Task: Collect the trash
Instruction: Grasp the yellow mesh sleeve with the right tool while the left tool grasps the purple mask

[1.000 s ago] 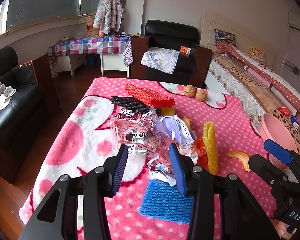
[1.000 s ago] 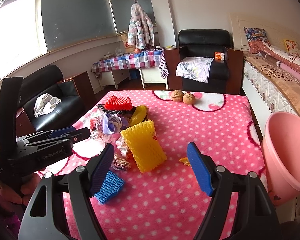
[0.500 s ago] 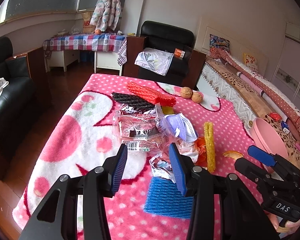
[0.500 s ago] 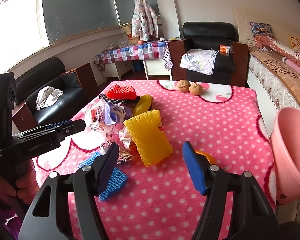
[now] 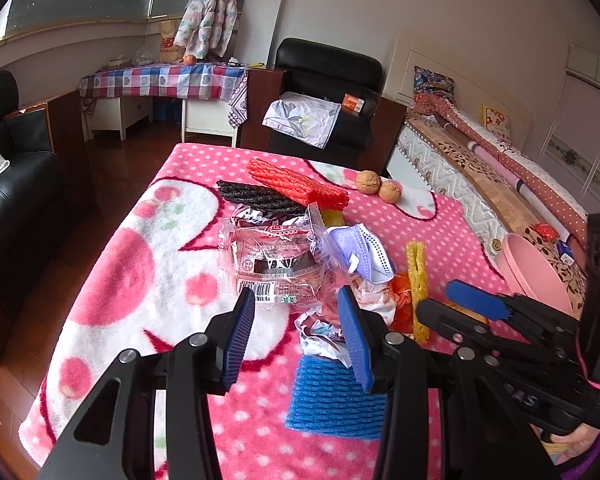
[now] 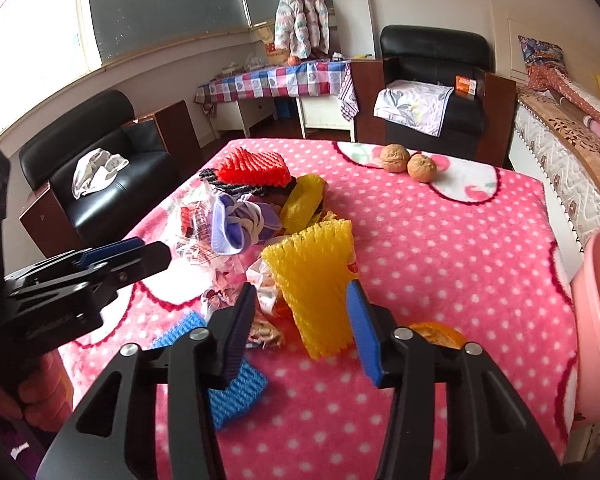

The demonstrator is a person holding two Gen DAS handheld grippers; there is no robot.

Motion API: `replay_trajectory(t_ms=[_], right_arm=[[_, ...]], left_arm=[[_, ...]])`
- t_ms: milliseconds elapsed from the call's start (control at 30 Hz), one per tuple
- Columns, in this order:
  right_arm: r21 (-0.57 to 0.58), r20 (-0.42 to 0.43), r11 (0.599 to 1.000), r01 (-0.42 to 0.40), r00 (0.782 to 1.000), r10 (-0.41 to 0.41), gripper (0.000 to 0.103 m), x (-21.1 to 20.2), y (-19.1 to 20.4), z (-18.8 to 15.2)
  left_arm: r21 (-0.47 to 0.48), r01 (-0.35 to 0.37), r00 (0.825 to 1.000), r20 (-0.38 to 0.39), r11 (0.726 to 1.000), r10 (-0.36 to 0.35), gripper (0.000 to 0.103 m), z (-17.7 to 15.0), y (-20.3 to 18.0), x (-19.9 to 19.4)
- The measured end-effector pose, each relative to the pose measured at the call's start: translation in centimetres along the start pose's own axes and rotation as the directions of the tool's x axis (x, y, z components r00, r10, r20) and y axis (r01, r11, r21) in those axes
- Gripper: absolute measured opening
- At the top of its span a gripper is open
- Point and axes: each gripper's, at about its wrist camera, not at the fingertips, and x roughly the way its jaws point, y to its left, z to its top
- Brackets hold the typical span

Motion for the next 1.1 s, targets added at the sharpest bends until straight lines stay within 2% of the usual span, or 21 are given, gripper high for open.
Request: replay_trajectory(t_ms=[167, 233, 333, 533, 667, 933, 1000, 1100], right_arm=[[0.027, -0.047, 1.000, -0.004, 0.999, 0.005, 0.028, 1.5, -0.3, 0.3], [0.044, -0.057, 0.999, -0.006, 0.998, 0.008, 0.017, 1.7, -0.7, 0.3], [0.061, -0.048, 0.998, -0.016, 0.999, 0.019, 0.011, 1.4, -1.2, 0.3], [0.078, 0.002, 0.997, -0.020, 1.000, 0.020, 0.010, -0.4, -1.7, 0.5], [0.082, 0.023, 0.996, -0.025, 0.999, 0.023, 0.010, -1.3, -1.9, 0.7], [0.085, 0.055, 0.996, -0.022, 0.998, 0.017, 0.010, -2.9, -2.7, 0.8], [0.088, 0.060, 0.996, -0.022, 0.998, 0.017, 0.010, -3.2, -3.0, 0.7], [0.095, 0.065, 0.995, -0.025, 0.998, 0.019, 0.010, -3.5, -3.7, 0.6]], left_arm=[[0.002, 0.015, 1.000, -0.002, 1.000, -0.015, 0.043, 0.1, 0.1, 0.2], [0.004, 0.019, 1.000, -0.005, 1.000, -0.019, 0.043, 0.1, 0.0, 0.4], [0.002, 0.034, 0.999, -0.004, 0.999, -0.034, 0.043, 0.3, -0.2, 0.4], [-0.004, 0.107, 0.994, 0.004, 0.994, -0.107, 0.043, 1.1, -1.0, 0.1], [0.020, 0.118, 0.993, -0.001, 0.993, -0.118, 0.043, 1.6, -2.4, 0.5], [-0.019, 0.084, 0.996, -0.041, 0.996, -0.085, 0.042, 2.4, -3.8, 2.5], [-0.033, 0.062, 0.997, -0.050, 0.997, -0.064, 0.035, 2.6, -3.9, 3.1], [-0.048, 0.044, 0.996, -0.072, 0.998, -0.048, 0.031, 2.7, -3.8, 3.9]])
